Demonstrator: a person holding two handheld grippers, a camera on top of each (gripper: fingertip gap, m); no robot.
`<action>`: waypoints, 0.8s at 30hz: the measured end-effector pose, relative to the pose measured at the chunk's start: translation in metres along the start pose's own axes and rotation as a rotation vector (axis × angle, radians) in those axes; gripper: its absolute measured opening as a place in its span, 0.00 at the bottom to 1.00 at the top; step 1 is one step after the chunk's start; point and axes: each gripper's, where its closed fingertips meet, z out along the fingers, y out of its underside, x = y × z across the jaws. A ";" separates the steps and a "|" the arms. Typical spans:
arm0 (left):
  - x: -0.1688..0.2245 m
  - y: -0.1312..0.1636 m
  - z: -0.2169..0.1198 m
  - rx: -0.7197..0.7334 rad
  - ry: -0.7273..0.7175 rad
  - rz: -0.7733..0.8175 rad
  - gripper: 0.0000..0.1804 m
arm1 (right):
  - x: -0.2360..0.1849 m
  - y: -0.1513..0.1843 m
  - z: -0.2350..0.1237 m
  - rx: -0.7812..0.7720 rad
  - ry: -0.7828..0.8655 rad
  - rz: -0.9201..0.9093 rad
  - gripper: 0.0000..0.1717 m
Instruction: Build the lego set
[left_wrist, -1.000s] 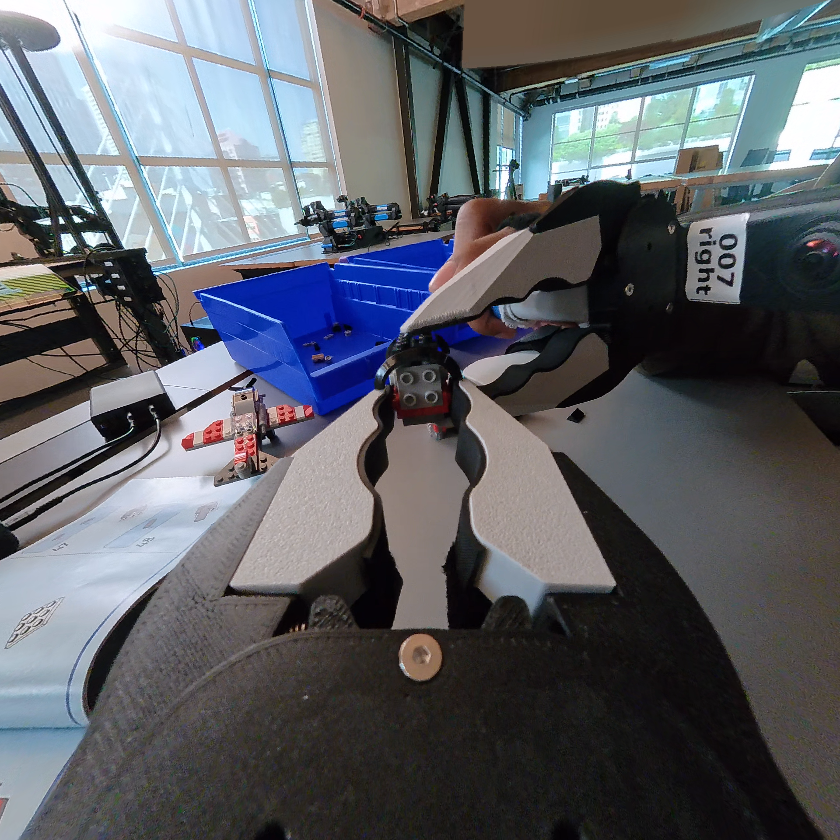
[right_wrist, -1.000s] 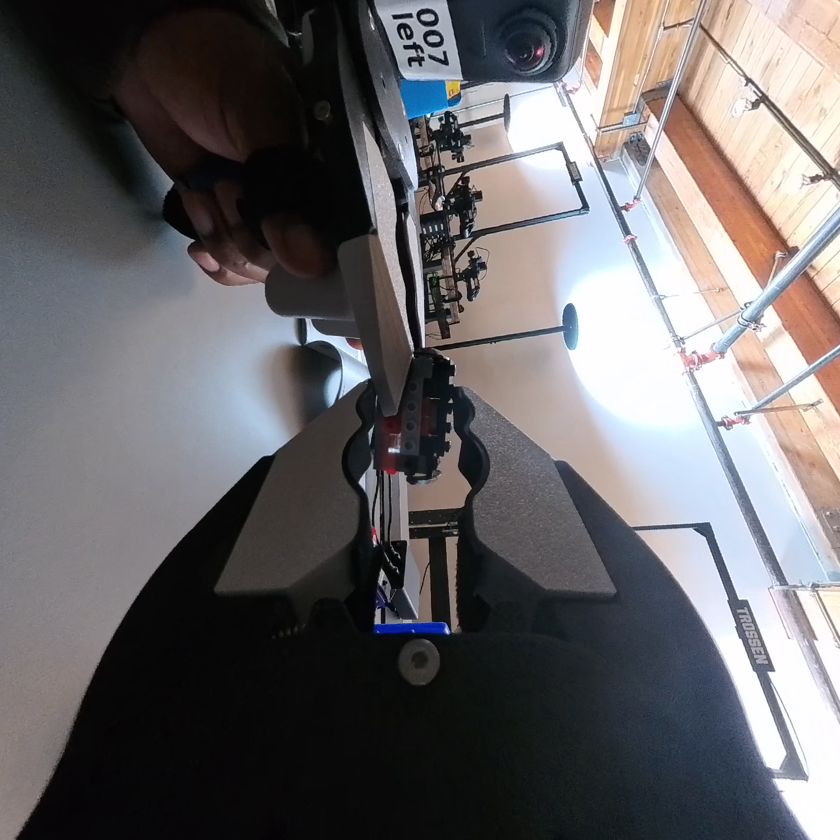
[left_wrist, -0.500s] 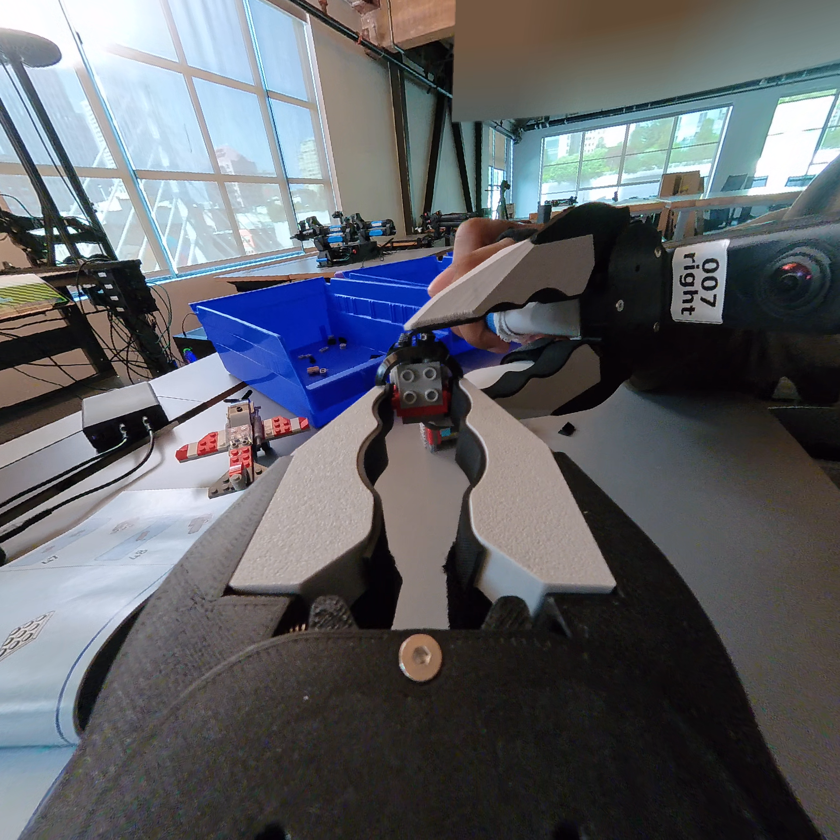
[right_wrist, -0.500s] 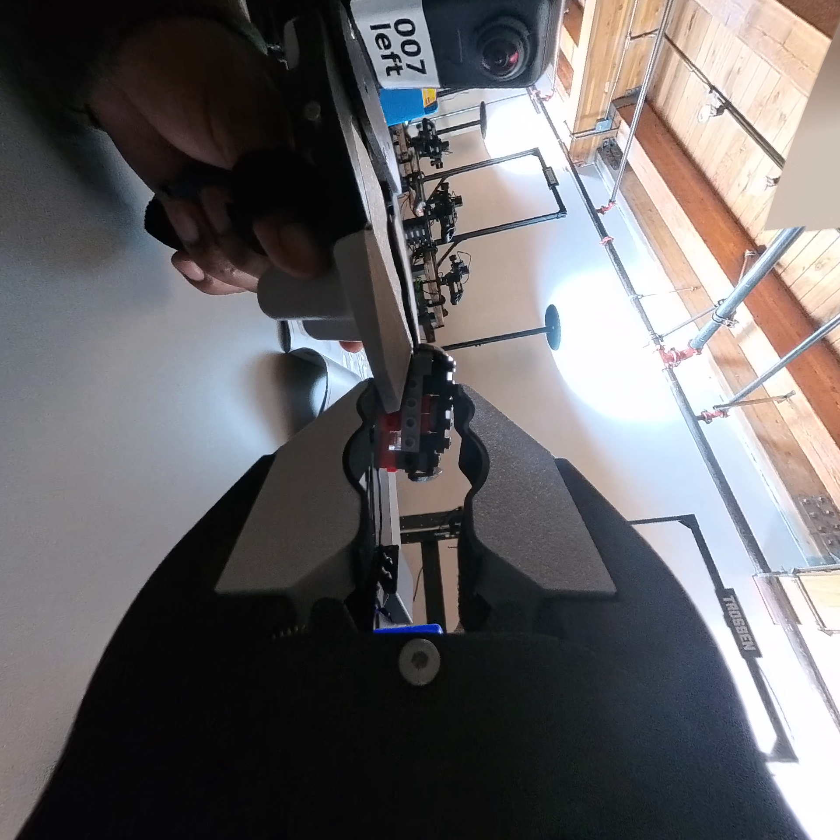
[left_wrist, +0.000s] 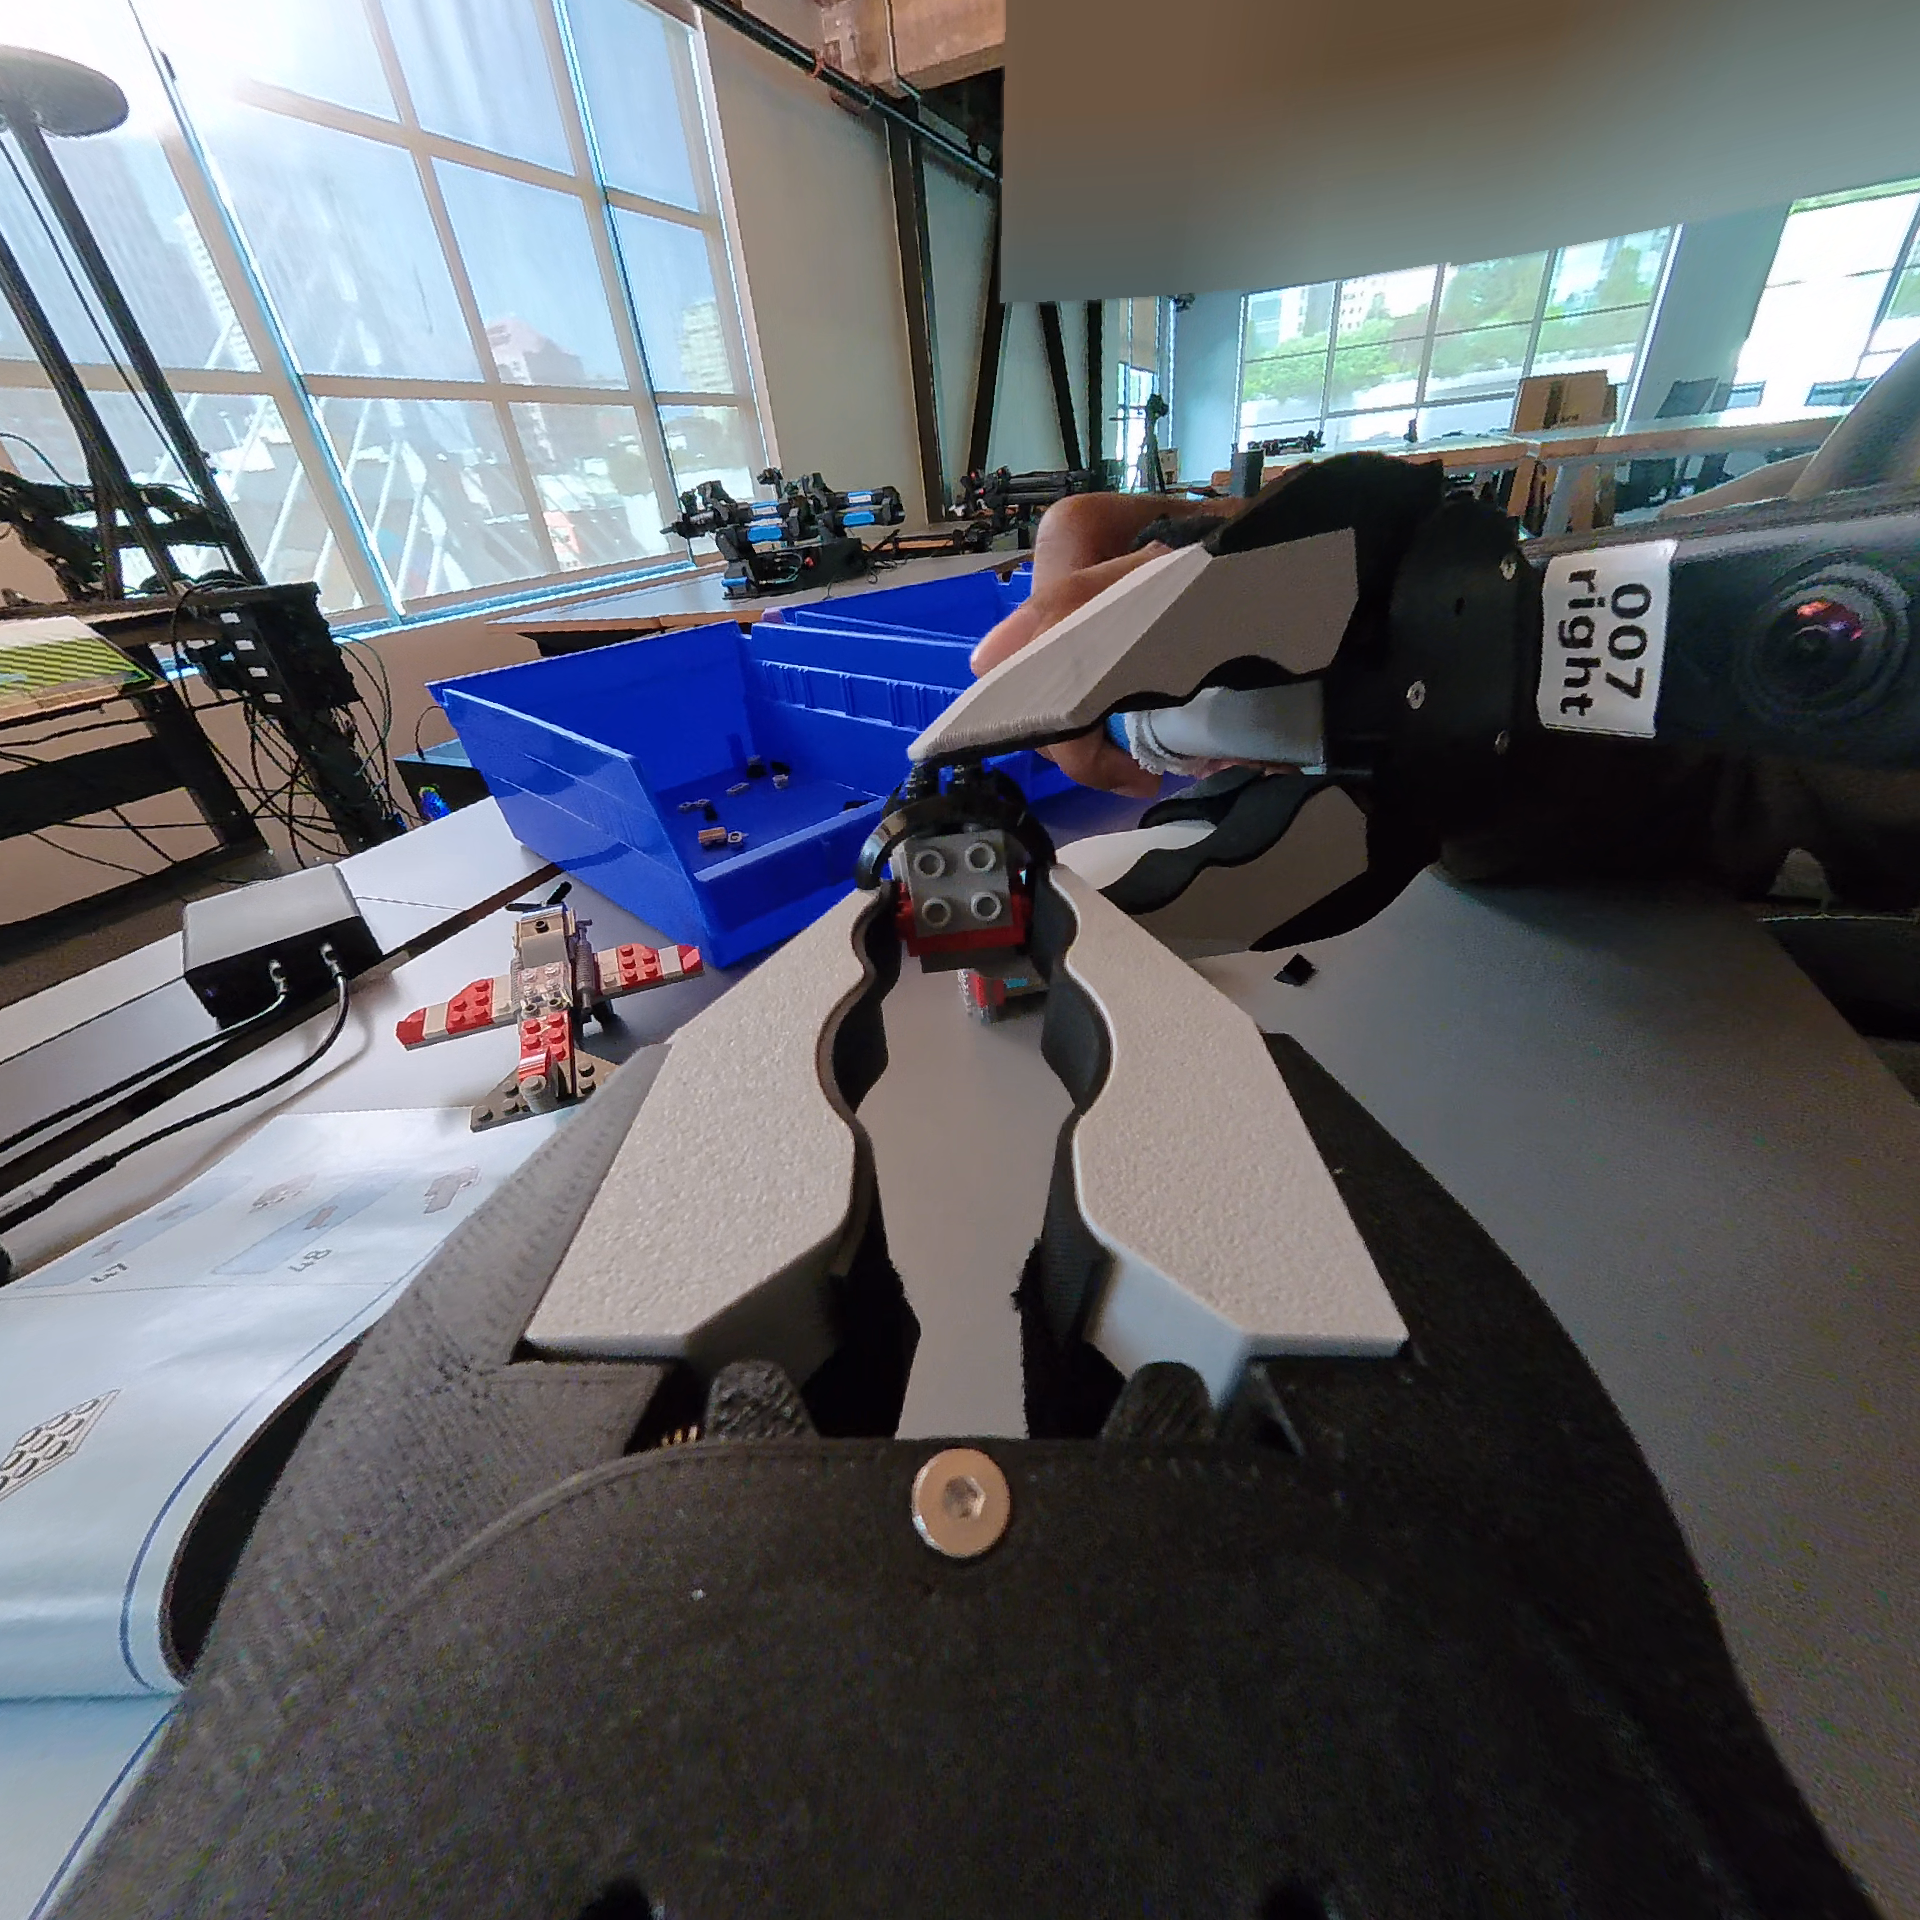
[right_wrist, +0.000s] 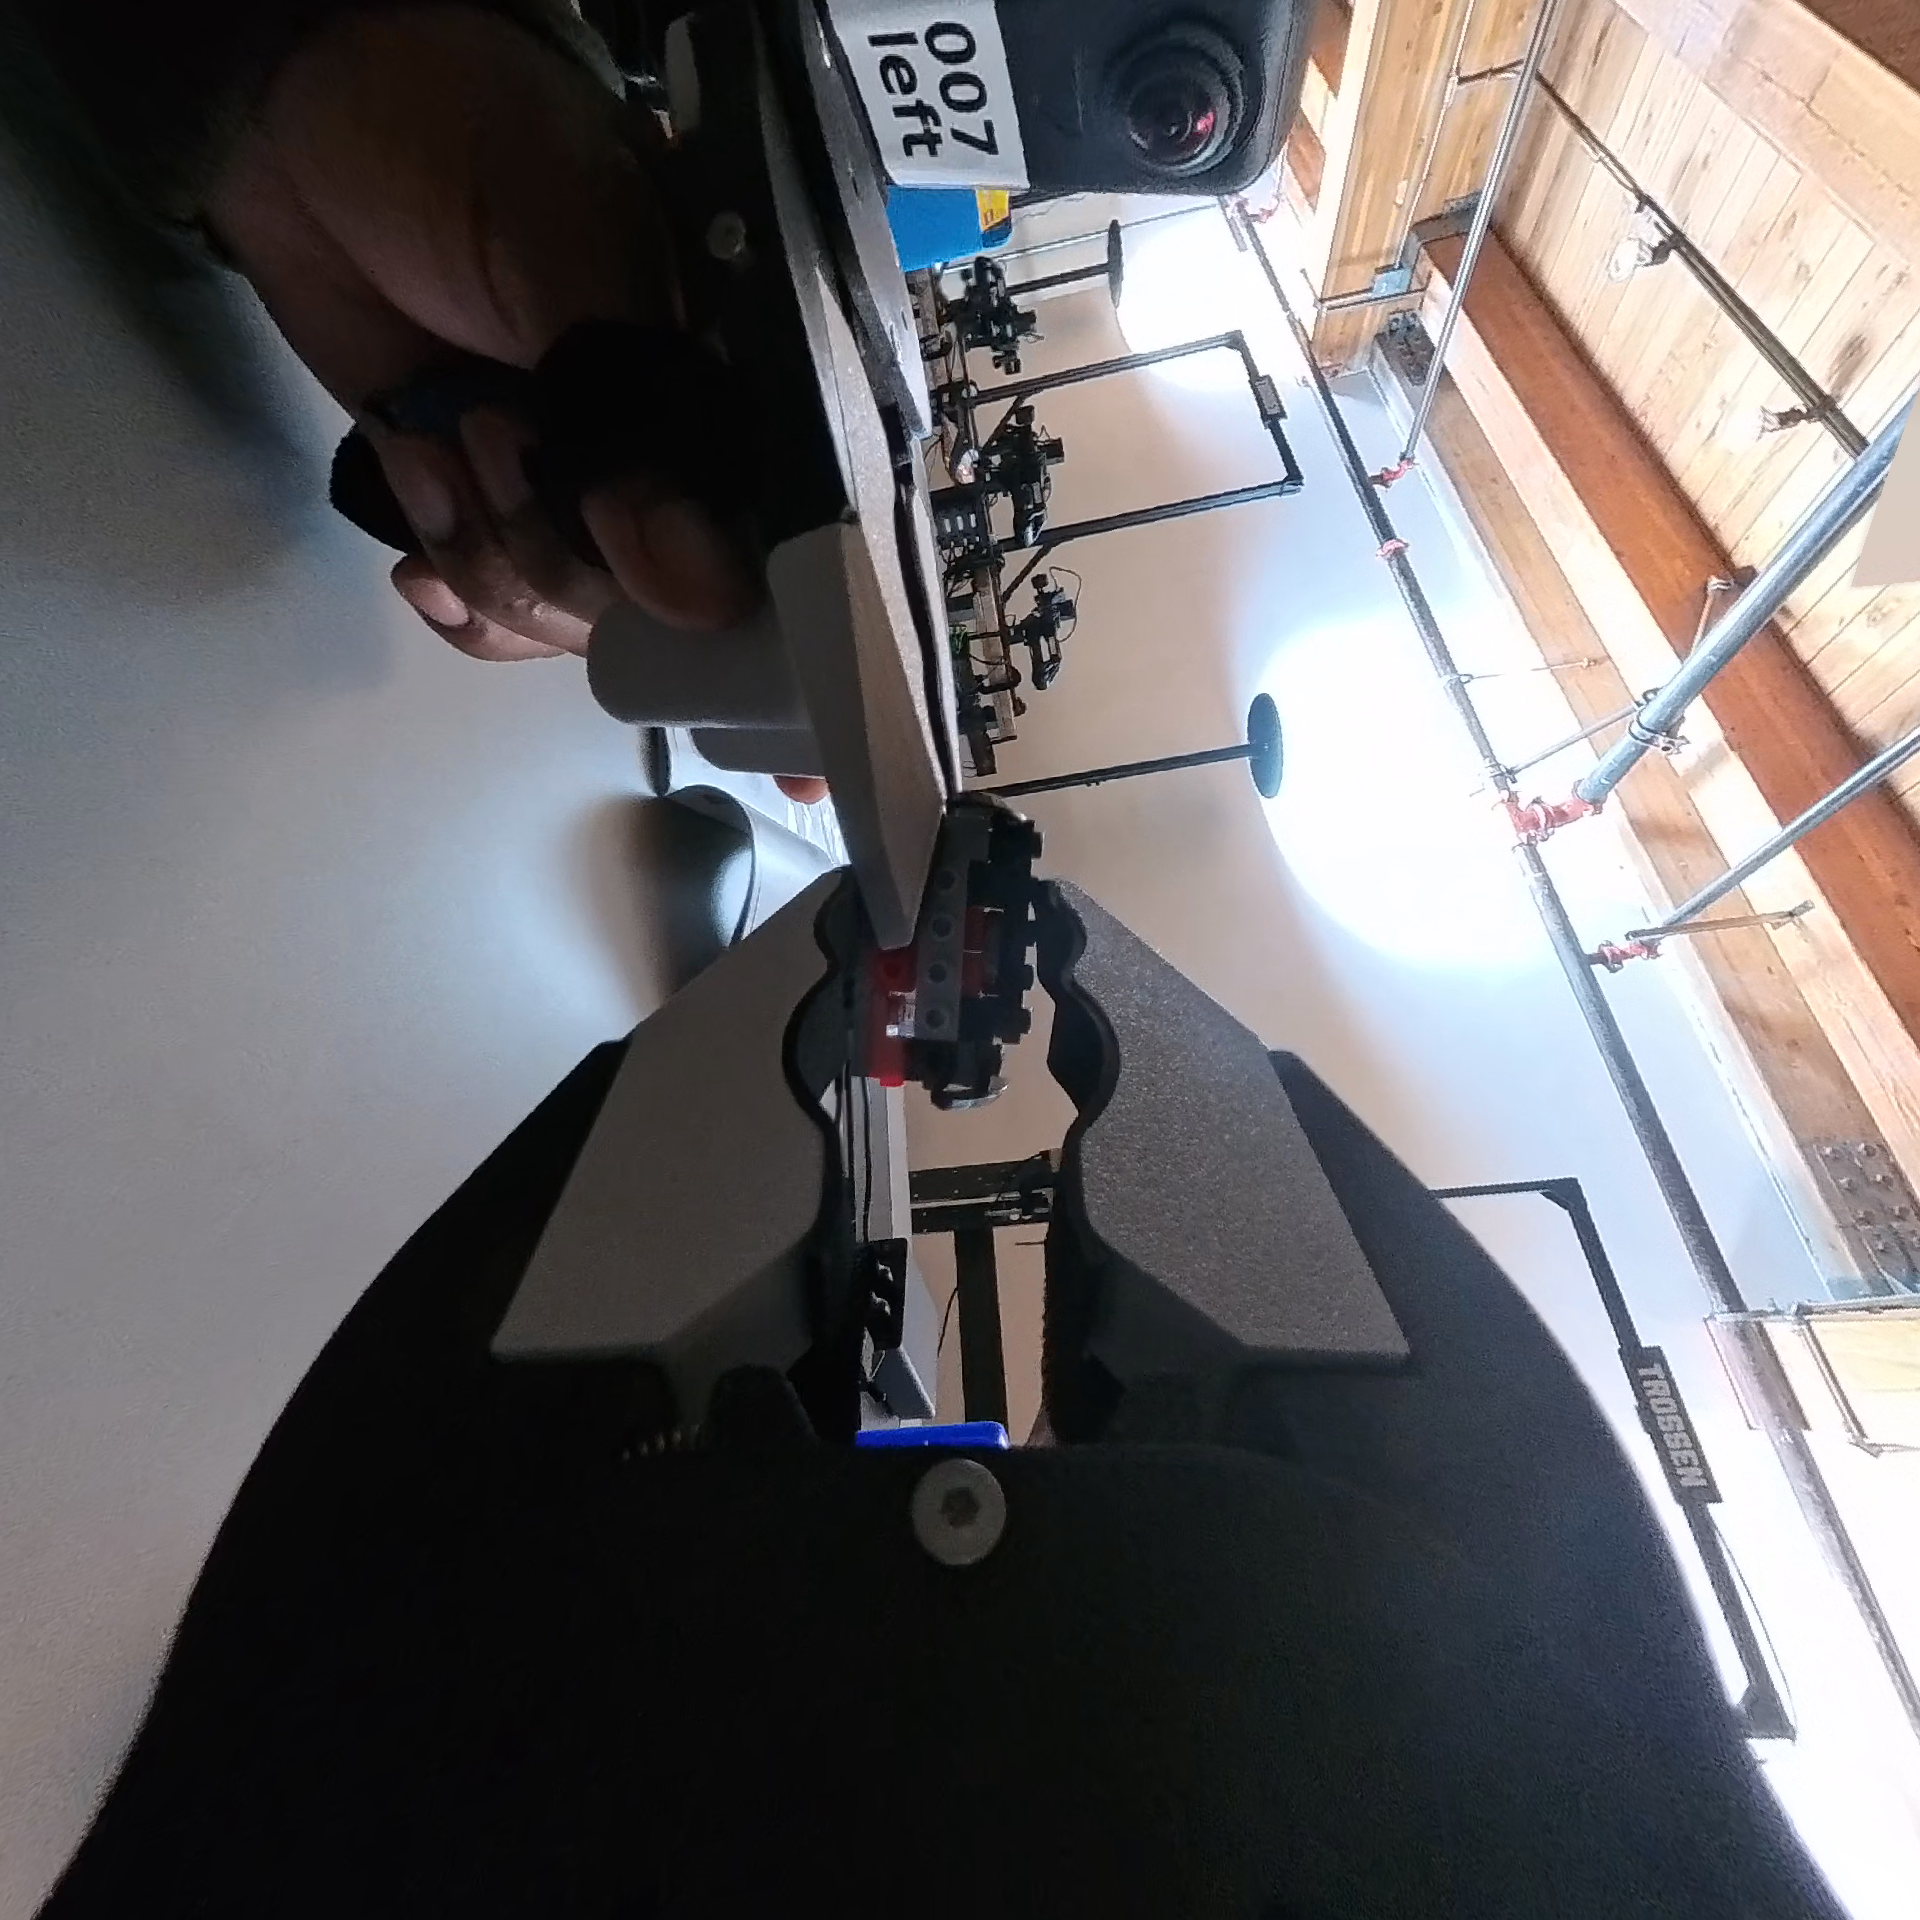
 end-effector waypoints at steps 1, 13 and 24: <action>0.000 0.001 0.000 -0.003 -0.001 -0.003 0.13 | -0.001 0.000 0.000 -0.002 -0.003 -0.003 0.20; 0.000 0.006 0.001 -0.025 0.005 -0.029 0.13 | -0.006 0.003 0.001 -0.009 -0.033 0.003 0.19; -0.008 -0.003 0.000 0.038 -0.013 -0.075 0.14 | 0.003 0.007 0.006 -0.051 0.057 0.012 0.29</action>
